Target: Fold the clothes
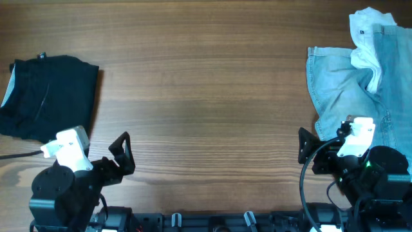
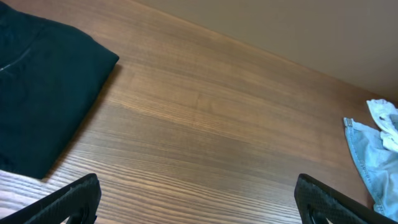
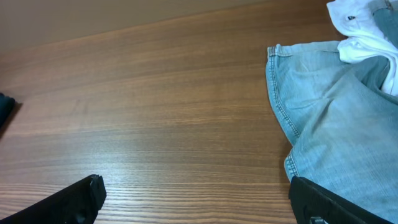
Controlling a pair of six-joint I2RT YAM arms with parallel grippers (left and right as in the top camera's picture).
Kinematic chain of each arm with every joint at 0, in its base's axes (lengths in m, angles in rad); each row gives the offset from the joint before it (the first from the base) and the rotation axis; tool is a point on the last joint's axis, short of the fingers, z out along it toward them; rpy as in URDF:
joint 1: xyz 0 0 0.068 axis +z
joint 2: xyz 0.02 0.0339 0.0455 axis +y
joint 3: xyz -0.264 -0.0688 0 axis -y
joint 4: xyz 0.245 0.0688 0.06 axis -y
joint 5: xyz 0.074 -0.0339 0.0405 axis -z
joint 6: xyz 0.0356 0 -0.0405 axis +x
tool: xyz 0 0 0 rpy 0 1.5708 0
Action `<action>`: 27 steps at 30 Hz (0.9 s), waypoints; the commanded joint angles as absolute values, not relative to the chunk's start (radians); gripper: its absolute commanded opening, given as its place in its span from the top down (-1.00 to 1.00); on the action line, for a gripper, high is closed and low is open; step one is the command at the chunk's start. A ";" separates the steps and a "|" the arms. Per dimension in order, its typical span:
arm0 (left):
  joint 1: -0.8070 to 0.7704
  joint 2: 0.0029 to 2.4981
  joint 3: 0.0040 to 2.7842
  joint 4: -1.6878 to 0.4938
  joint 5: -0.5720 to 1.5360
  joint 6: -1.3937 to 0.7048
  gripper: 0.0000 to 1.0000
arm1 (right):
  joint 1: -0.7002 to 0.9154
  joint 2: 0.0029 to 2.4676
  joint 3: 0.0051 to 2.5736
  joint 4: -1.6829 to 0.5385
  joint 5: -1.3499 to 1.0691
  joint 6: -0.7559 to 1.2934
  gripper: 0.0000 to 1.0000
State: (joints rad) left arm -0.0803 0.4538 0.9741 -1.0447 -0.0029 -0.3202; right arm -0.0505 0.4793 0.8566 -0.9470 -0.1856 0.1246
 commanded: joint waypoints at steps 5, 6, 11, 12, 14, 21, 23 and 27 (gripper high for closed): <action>-0.083 0.448 0.968 -1.124 -0.017 -0.330 -1.00 | -0.047 0.476 0.850 -0.948 -0.173 0.107 -0.99; -0.083 0.448 0.968 -1.124 -0.017 -0.330 -1.00 | -0.047 0.476 0.850 -0.948 -0.173 0.107 -1.00; -0.083 0.448 0.968 -1.124 -0.017 -0.330 -1.00 | -0.035 0.361 0.741 -0.860 -0.173 0.104 -0.99; -0.083 0.448 0.968 -1.124 -0.017 -0.329 -1.00 | -0.016 0.311 0.675 -0.780 -0.172 0.102 -1.00; -0.083 0.448 0.968 -1.124 -0.016 -0.330 -1.00 | 0.024 0.190 0.512 -0.572 -0.170 0.093 -1.00; -0.083 0.448 0.968 -1.124 -0.017 -0.329 -1.00 | 0.060 0.003 0.124 0.015 -0.151 0.038 -0.99; -0.083 0.448 0.968 -1.124 -0.016 -0.330 -1.00 | 0.060 0.003 0.037 0.101 -0.159 -0.015 -0.99; -0.083 0.448 0.968 -1.124 -0.016 -0.329 -1.00 | 0.060 0.003 0.006 0.012 -0.157 0.053 -0.99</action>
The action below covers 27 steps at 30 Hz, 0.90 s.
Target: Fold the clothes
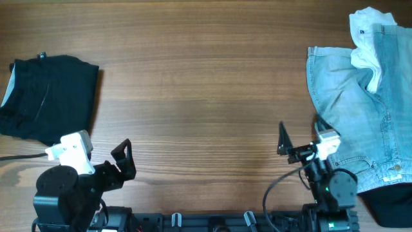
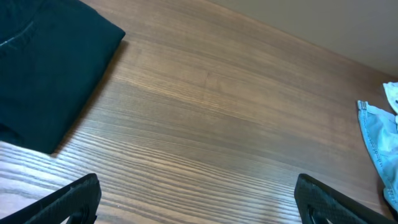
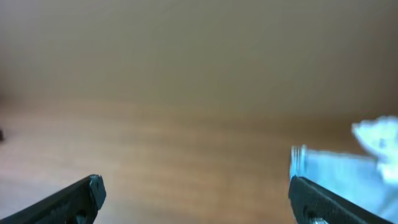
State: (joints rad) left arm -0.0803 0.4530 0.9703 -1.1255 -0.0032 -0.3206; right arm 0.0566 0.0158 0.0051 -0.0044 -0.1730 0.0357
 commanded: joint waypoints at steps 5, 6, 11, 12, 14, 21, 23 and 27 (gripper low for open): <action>-0.083 0.448 0.968 -1.124 -0.016 -0.330 -1.00 | 0.060 0.005 0.006 0.013 -0.157 0.054 -1.00; -0.083 0.448 0.968 -1.124 -0.016 -0.329 -1.00 | 0.060 0.005 0.006 0.013 -0.158 0.054 -0.99; -0.083 0.448 0.968 -1.124 -0.016 -0.330 -1.00 | 0.060 0.005 0.006 0.013 -0.158 0.054 -1.00; -0.083 0.448 0.968 -1.124 -0.016 -0.329 -1.00 | 0.060 0.005 0.006 0.013 -0.158 0.054 -1.00; -0.083 0.448 0.968 -1.124 -0.017 -0.330 -1.00 | 0.060 0.005 0.006 0.013 -0.158 0.053 -0.99; -0.083 0.448 0.968 -1.124 -0.016 -0.329 -1.00 | 0.060 0.005 0.006 0.013 -0.157 0.054 -1.00; -0.083 0.444 0.966 -1.124 -0.016 -0.330 -1.00 | 0.060 0.005 0.006 0.013 -0.158 0.054 -0.99; -0.078 0.360 0.900 -1.122 -0.054 -0.292 -1.00 | 0.060 0.005 0.006 0.013 -0.158 0.054 -1.00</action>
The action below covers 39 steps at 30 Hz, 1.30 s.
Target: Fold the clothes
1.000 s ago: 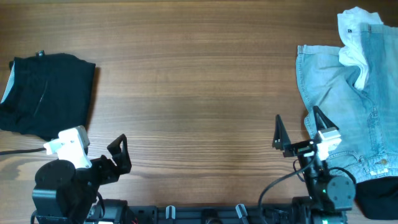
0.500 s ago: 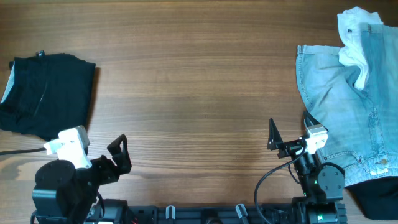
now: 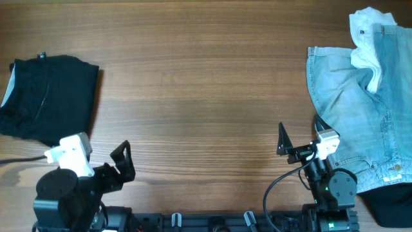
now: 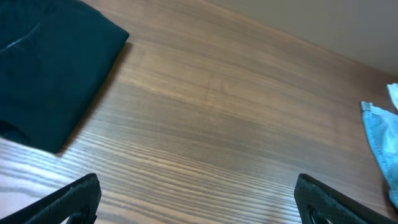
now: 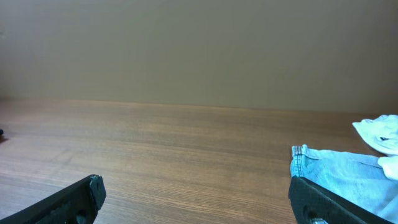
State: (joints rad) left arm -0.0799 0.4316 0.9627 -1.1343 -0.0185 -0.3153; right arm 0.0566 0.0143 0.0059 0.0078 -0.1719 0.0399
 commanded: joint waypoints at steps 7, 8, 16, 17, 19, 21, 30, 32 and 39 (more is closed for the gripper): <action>-0.026 0.045 0.334 -0.509 -0.035 -0.293 -1.00 | 0.060 0.005 0.006 0.013 -0.157 0.054 -0.99; -0.026 0.017 0.263 -0.395 -0.035 -0.292 -1.00 | 0.060 0.005 0.006 0.013 -0.158 0.054 -1.00; -0.026 0.003 0.006 -0.073 -0.012 -0.296 -1.00 | 0.060 0.005 0.006 0.013 -0.158 0.054 -1.00; -0.026 0.003 0.006 -0.072 -0.012 -0.296 -1.00 | 0.060 0.005 0.006 0.013 -0.157 0.054 -0.99; -0.026 0.004 0.006 -0.072 -0.012 -0.296 -1.00 | 0.060 0.005 0.006 0.013 -0.158 0.054 -0.99; -0.026 0.005 0.006 -0.072 -0.012 -0.296 -1.00 | 0.060 0.005 0.006 0.013 -0.158 0.053 -1.00; -0.026 0.005 0.006 -0.072 -0.012 -0.296 -1.00 | 0.060 0.005 0.006 0.013 -0.158 0.054 -0.99; -0.026 0.005 0.006 -0.072 -0.012 -0.296 -1.00 | 0.060 0.005 0.006 0.013 -0.158 0.054 -0.99; -0.026 0.005 0.006 -0.072 -0.012 -0.296 -1.00 | 0.060 0.005 0.006 0.013 -0.158 0.053 -0.99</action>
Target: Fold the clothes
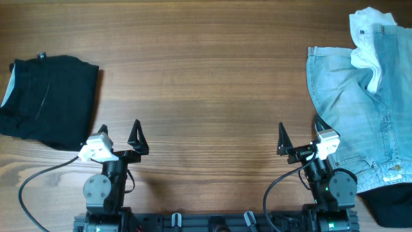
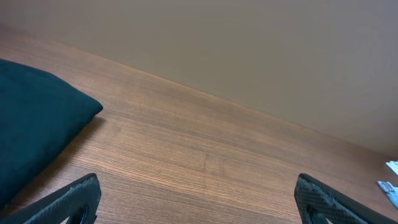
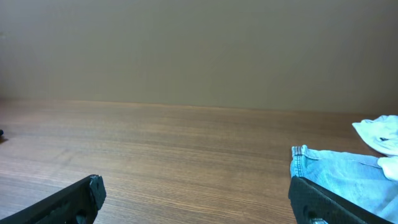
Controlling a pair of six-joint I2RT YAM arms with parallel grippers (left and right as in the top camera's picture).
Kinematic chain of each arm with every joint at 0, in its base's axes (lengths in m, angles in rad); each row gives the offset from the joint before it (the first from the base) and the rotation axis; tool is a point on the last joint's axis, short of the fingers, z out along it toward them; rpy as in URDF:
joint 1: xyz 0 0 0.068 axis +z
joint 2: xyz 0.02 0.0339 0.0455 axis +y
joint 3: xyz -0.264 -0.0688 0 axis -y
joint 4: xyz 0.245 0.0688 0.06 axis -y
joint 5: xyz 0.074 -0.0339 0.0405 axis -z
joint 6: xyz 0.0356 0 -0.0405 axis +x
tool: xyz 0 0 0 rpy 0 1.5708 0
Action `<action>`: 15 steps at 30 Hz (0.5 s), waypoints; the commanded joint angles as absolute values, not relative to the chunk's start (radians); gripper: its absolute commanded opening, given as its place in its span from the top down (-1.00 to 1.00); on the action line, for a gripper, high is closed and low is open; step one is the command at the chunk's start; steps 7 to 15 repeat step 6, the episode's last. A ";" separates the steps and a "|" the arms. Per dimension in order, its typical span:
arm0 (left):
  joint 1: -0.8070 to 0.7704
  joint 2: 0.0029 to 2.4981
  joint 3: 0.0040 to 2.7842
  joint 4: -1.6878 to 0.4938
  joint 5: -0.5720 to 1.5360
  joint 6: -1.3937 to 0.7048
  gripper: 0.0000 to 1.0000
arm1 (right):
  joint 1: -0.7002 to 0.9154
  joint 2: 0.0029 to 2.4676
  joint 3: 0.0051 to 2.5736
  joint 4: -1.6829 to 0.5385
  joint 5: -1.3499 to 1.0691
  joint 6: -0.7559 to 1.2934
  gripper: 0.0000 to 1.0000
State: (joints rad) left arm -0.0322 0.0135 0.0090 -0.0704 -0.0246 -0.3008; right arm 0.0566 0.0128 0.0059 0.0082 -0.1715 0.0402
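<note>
A folded black garment (image 1: pixel 48 96) lies at the table's left; its edge also shows in the left wrist view (image 2: pixel 31 137). Light blue jeans (image 1: pixel 360 116) lie spread unfolded at the right, with a crumpled white garment (image 1: pixel 368 38) on their far end. The right wrist view shows the jeans (image 3: pixel 348 180) and the white garment (image 3: pixel 379 134) too. My left gripper (image 1: pixel 119 129) sits low near the front edge, right of the black garment, open and empty (image 2: pixel 199 199). My right gripper (image 1: pixel 299 132) is also low, just left of the jeans, open and empty (image 3: pixel 196 199).
The wooden table (image 1: pixel 206 77) runs between the two piles. A dark cloth (image 1: pixel 389 206) shows under the jeans at the front right corner. A black cable (image 1: pixel 32 183) loops by the left arm's base. A plain wall stands behind the table's far edge.
My left arm has dropped lower and shifted right along the front edge; its camera now looks level across the table instead of down. The right arm and all clothes are unchanged.
At first both arms stood raised at the front corners, open, cameras looking down on the table. Then the right arm was low, beside the jeans, and stayed there. Now the left arm is low as well. No garment has moved.
</note>
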 commanded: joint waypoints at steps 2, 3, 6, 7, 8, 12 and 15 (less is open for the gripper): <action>-0.026 0.005 0.006 -0.072 -0.012 -0.296 -1.00 | 0.060 0.005 0.006 0.013 -0.158 0.054 -0.99; -0.026 0.005 0.006 -0.072 -0.012 -0.296 -1.00 | 0.060 0.005 0.006 0.013 -0.158 0.054 -0.99; -0.026 0.005 0.006 -0.072 -0.012 -0.296 -1.00 | 0.060 0.005 0.006 0.013 -0.157 0.054 -0.99; -0.026 0.005 0.006 -0.072 -0.012 -0.296 -1.00 | 0.060 0.005 0.006 0.013 -0.157 0.054 -0.99; -0.026 0.005 0.006 -0.072 -0.012 -0.296 -1.00 | 0.060 0.005 0.006 0.013 -0.157 0.054 -0.99; -0.026 0.005 0.006 -0.072 -0.012 -0.296 -1.00 | 0.060 0.005 0.006 0.013 -0.157 0.054 -0.99; -0.026 0.005 0.006 -0.072 -0.012 -0.296 -1.00 | 0.060 0.005 0.006 0.013 -0.157 0.054 -0.99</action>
